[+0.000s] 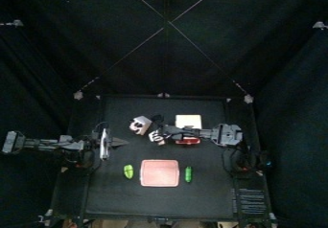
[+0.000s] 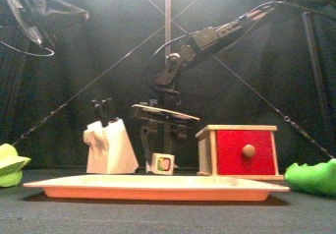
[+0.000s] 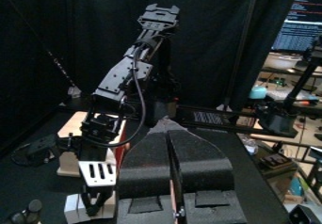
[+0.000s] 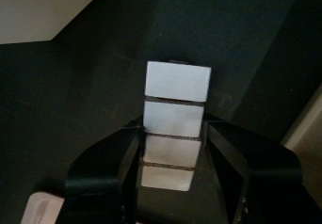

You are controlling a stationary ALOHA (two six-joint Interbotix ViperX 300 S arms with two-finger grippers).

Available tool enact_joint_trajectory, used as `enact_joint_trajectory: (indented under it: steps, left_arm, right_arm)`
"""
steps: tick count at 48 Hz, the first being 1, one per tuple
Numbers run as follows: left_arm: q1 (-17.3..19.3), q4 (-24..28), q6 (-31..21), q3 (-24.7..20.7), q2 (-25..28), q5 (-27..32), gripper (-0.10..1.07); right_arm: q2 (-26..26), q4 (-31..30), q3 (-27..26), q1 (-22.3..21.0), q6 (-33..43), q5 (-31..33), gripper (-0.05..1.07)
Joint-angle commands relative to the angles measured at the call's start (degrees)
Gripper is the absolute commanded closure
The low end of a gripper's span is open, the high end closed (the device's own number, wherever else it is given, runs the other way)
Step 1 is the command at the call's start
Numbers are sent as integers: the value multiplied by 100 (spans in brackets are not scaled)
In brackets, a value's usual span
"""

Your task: Put sushi roll on plate to cut

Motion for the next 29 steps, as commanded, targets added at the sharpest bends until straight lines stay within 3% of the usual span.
enact_joint_trajectory:
  steps: [1,10,29]
  left_arm:
    - [-18,0,0,-79,26,-53,100]
    - [-35,0,-9,-62,26,-53,100]
    - [-53,0,-9,-62,26,-44,100]
  right_arm:
    - [-360,-9,-158,0,-44,-18,43]
    - [-483,0,-211,44,-53,-18,43]
    - [-677,-26,-413,747,18,387,43]
